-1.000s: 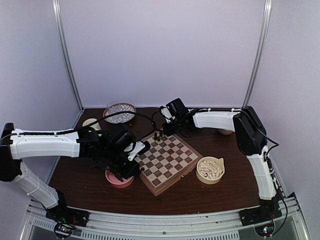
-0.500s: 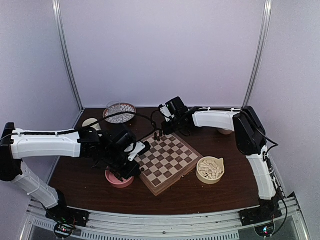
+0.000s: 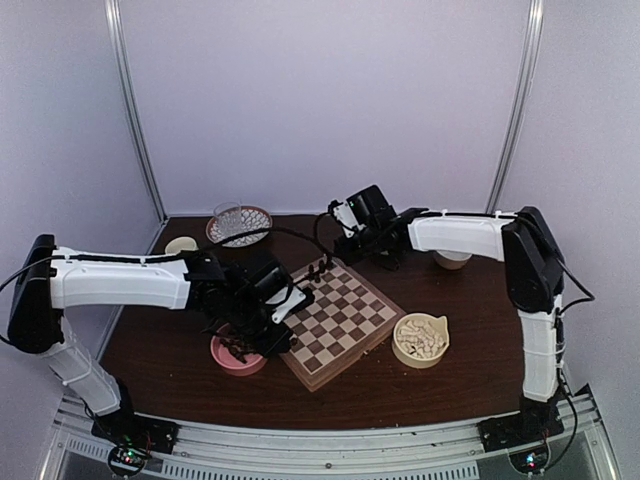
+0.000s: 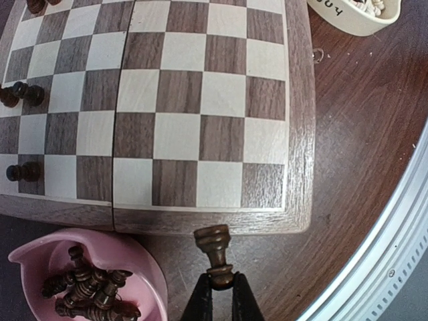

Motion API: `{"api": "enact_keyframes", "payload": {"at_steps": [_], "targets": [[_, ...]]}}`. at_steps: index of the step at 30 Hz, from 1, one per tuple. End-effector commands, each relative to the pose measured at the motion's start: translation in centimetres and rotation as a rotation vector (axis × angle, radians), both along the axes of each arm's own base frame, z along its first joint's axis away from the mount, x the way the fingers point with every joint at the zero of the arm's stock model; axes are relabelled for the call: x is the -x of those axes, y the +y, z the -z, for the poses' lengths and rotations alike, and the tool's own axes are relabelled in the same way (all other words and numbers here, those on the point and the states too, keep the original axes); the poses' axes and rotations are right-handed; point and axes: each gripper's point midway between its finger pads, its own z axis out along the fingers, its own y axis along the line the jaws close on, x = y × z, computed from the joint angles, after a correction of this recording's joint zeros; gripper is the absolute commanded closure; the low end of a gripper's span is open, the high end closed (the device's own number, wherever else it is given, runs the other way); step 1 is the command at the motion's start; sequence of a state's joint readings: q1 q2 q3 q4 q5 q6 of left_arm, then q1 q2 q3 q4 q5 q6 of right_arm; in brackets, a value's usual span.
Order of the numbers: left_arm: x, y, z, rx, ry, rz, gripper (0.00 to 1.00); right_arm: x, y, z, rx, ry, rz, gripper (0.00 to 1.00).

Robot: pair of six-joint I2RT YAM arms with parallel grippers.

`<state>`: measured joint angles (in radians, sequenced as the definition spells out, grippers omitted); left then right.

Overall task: Set up the chess pieces on the board
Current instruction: Place the rook at h8, then pass from the left arm to the right

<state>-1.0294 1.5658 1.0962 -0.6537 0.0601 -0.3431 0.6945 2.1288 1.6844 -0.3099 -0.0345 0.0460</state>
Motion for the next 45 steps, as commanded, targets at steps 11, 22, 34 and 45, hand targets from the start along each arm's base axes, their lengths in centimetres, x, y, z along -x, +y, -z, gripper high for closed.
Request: {"api": "enact_keyframes", "payload": {"at_steps": [11, 22, 34, 45], "targets": [[-1.6, -2.0, 0.2, -0.163, 0.048, 0.04, 1.0, 15.8, -3.1, -7.8, -0.252, -0.289, -0.153, 0.65], [-4.6, -3.2, -0.1, -0.123, 0.076, -0.021, 1.0, 18.8, -3.0, -8.4, -0.384, -0.318, -0.16, 0.6], [-5.1, -4.5, -0.5, 0.01, 0.223, -0.043, 1.0, 21.3, -0.5, -8.3, -0.29, -0.543, -0.338, 0.52], [-4.5, -4.5, -0.8, 0.147, 0.142, -0.028, 1.0, 26.8, 4.2, -1.4, -0.129, -0.513, -0.885, 0.44]]}}
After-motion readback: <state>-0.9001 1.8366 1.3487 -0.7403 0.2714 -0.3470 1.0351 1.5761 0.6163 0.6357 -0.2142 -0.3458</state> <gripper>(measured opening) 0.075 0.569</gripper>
